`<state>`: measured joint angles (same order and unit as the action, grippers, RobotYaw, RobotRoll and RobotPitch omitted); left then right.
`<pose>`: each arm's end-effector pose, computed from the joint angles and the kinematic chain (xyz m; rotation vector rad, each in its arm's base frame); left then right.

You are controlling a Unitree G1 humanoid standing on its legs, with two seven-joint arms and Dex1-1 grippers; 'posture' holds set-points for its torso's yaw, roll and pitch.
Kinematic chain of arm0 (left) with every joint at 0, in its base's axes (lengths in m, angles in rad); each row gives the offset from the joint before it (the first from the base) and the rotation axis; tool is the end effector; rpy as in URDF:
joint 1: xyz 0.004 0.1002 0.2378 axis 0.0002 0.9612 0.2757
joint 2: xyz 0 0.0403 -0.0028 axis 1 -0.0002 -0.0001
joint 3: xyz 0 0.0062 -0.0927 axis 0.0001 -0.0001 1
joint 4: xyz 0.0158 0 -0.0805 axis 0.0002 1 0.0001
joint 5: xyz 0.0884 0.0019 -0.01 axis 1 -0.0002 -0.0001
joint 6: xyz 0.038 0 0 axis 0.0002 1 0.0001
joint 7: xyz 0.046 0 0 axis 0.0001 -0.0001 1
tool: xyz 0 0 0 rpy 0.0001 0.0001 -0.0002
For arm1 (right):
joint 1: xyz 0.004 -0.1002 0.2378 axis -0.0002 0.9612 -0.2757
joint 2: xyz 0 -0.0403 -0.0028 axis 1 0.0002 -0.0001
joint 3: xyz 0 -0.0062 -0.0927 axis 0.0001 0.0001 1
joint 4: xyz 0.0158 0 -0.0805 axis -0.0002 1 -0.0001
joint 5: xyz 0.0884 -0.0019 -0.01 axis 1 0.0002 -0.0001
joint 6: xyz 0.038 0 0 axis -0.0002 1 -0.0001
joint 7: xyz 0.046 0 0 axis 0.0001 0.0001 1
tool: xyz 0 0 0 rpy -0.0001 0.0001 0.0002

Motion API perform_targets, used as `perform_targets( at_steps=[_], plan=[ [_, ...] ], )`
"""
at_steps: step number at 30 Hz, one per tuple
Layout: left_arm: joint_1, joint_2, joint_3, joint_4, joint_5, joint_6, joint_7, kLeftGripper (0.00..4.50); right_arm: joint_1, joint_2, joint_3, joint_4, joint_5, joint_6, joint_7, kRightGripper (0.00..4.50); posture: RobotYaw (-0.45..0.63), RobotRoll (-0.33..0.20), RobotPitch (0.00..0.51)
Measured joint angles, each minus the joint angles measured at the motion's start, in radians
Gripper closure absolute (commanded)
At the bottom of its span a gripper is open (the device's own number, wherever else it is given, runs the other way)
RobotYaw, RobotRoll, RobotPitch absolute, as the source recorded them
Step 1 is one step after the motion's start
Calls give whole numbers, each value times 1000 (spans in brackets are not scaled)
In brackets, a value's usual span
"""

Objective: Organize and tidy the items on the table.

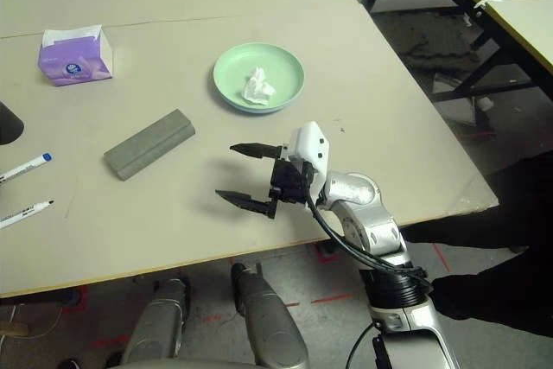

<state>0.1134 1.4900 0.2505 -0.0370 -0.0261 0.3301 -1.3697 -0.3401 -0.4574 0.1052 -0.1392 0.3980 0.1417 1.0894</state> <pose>0.1797 0.3415 0.2538 1.0311 1.0559 -0.7665 0.2402 -0.1807 0.1504 -0.2327 -0.1993 1.3126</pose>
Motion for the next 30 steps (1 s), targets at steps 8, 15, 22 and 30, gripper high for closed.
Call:
perform_targets(
  at_steps=[8, 15, 22, 30],
  plan=[
    [-57, -44, -84, 53, 29, -39, 54, 30, -2, -7, 1, -12, 0, 6, 0, 0, -64, 0, 249],
    [-101, -88, -120, 79, 42, -55, 83, 30, -3, -8, 1, -27, 0, 15, -6, 0, -70, 0, 248],
    [-141, -120, -148, 97, 66, -66, 100, 30, -6, -9, 1, -46, 0, 24, -10, 0, -76, 0, 250],
    [-141, -143, -159, 101, 63, -68, 91, 2351, -6, -16, 1, -55, 3, 34, -12, 0, -78, 0, 250]
  ],
)
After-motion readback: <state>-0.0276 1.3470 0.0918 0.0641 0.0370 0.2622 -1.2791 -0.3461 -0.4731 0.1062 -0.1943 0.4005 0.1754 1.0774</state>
